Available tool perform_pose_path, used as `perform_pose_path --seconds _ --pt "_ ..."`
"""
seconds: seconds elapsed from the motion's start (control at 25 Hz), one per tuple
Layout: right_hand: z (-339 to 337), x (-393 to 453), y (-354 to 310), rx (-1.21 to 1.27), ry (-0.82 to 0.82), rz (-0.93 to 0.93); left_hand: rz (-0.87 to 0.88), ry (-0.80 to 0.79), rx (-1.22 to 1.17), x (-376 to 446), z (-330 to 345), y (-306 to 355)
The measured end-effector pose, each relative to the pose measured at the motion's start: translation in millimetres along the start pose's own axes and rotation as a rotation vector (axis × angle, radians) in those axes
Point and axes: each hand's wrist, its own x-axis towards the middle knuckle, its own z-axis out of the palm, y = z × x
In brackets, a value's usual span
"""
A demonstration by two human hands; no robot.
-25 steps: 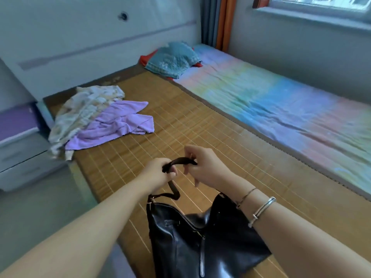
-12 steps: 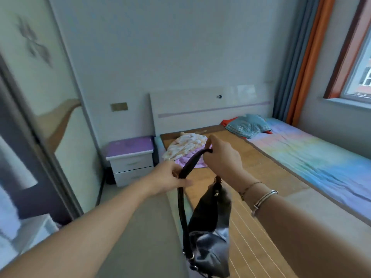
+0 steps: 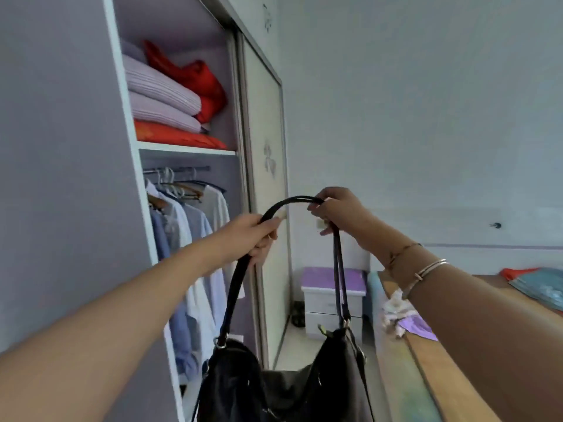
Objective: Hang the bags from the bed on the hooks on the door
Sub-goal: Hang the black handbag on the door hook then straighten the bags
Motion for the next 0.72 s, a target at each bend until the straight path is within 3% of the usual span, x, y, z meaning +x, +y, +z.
perform_pose_path --seconds 0.16,0.32,0.4,0.48,0.6,0.72 --pt "90 2 -60 0.254 -0.383 -0.073 -0.021 0.232 -0.040 -52 -85 24" --pt "161 -2 -110 0.506 -0.715 -0.165 -0.009 0.569 -0.009 -116 -164 35" --pt "197 -9 -136 0.528 -0.858 -0.282 0.024 0.689 0.003 -153 -203 40" --pt "243 -17 -158 0.372 -0.869 -0.500 0.055 0.742 0.046 -184 -237 44" --pt "311 -23 -189 0.069 -0.742 -0.830 0.094 0.824 0.153 -219 -289 45" --pt "375 -14 -237 0.055 -0.594 -0.990 0.105 0.922 0.326 -254 -354 51"
